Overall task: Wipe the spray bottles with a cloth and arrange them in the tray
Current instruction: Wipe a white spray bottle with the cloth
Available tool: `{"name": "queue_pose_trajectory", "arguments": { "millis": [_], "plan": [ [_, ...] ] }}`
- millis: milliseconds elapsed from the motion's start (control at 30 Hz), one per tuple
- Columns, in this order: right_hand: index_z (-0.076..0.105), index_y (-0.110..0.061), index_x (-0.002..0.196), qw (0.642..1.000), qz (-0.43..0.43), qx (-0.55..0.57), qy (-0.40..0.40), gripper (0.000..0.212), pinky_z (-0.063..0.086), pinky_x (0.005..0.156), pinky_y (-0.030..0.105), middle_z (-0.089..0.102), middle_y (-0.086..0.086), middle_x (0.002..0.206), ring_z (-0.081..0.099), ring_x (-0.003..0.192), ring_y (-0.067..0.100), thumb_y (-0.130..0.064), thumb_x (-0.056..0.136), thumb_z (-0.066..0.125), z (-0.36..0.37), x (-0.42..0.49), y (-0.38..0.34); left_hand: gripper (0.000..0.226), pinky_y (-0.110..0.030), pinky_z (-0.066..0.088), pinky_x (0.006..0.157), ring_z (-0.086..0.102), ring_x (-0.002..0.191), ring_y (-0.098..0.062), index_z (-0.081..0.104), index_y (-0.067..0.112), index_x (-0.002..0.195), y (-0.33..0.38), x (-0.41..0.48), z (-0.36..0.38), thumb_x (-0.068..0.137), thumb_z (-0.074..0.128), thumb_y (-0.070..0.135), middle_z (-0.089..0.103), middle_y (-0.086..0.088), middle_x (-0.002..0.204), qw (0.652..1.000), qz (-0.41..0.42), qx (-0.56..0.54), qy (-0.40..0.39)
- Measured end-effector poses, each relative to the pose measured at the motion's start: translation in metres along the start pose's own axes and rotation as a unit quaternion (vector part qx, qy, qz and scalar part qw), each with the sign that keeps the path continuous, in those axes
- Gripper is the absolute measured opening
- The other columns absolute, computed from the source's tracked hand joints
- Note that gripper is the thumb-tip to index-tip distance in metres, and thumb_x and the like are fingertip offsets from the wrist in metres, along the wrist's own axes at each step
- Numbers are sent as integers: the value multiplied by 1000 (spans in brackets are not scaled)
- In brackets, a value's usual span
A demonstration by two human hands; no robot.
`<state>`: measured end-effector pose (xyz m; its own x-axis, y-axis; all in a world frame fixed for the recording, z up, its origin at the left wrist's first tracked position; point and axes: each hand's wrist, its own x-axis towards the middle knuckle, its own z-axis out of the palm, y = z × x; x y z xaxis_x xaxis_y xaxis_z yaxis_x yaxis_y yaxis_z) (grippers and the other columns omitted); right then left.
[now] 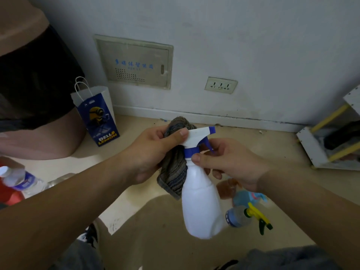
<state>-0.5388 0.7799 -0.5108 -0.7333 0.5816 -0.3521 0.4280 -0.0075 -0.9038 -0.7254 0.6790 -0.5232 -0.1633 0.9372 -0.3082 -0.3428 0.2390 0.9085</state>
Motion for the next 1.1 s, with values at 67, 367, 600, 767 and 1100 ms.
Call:
{"name": "queue_pose_trajectory", "arguments": {
  "millis": [67,367,600,767,1100],
  "plan": [
    [73,-24,110,1000,-18,-18,15,22,46,62,35,73,6,84,60,70,16,-30,89,78,5,-1,1,39,-44,58,101,69,117,-38,67,3,128,-2,3,1,95,69,24,72,-22,122,999,-6,-34,34],
    [72,-24,95,997,-18,2,72,8,52,64,24,72,-6,76,64,66,5,-26,97,65,21,-3,-1,25,-35,62,80,78,97,-24,73,17,113,3,2,13,95,72,33,79,-9,107,985,-5,-94,142],
    [70,-24,87,997,-26,-55,53,9,51,64,21,72,-3,76,65,68,4,-22,94,65,23,-4,-8,27,-31,55,79,66,94,-11,62,32,118,3,-6,16,99,60,51,69,8,103,906,235,323,140],
    [58,-25,72,988,-56,-144,25,24,36,48,12,55,-14,54,50,50,-1,-15,94,62,29,-6,-14,42,-23,44,101,56,119,-4,54,30,144,-19,6,0,105,47,45,60,16,126,849,297,436,3],
    [70,-23,93,985,-28,-132,109,13,55,71,27,72,-1,81,69,80,16,-35,94,65,7,-6,-9,39,-44,55,73,65,85,-24,63,24,104,-21,14,-18,109,33,50,66,0,89,920,133,290,229]
  ]
}}
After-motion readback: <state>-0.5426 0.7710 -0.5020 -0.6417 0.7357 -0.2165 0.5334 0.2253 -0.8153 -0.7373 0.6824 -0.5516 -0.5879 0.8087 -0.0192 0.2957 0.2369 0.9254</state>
